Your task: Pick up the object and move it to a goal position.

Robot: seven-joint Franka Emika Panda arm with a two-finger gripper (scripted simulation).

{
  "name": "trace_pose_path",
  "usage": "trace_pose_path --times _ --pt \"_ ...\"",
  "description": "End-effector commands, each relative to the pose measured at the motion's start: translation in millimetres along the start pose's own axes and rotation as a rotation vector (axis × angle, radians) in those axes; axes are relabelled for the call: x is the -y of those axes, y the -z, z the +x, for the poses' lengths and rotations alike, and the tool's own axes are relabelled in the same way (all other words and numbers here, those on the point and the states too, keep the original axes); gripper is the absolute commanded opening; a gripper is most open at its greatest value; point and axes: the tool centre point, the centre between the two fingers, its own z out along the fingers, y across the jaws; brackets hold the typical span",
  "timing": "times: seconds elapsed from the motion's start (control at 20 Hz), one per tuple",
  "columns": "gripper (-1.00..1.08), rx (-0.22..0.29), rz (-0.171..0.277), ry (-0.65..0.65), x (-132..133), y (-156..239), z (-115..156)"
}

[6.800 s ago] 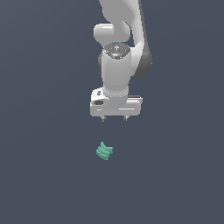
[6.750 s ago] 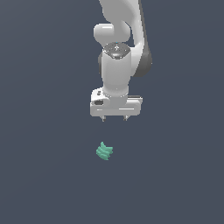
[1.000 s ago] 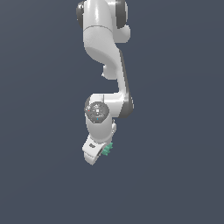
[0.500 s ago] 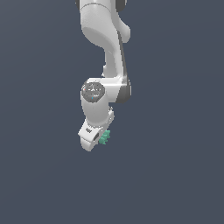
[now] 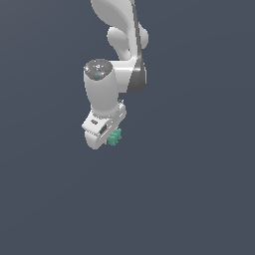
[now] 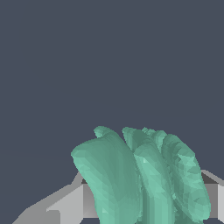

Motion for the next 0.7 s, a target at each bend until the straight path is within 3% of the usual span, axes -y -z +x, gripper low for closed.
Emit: trace_pose_path --times 0.0,0.65 --pt "-1.00 0.000 0.000 0.000 9.3 14.7 -9.9" --pt "-1.00 -0.002 0.000 0.000 33.1 58.7 -37.8"
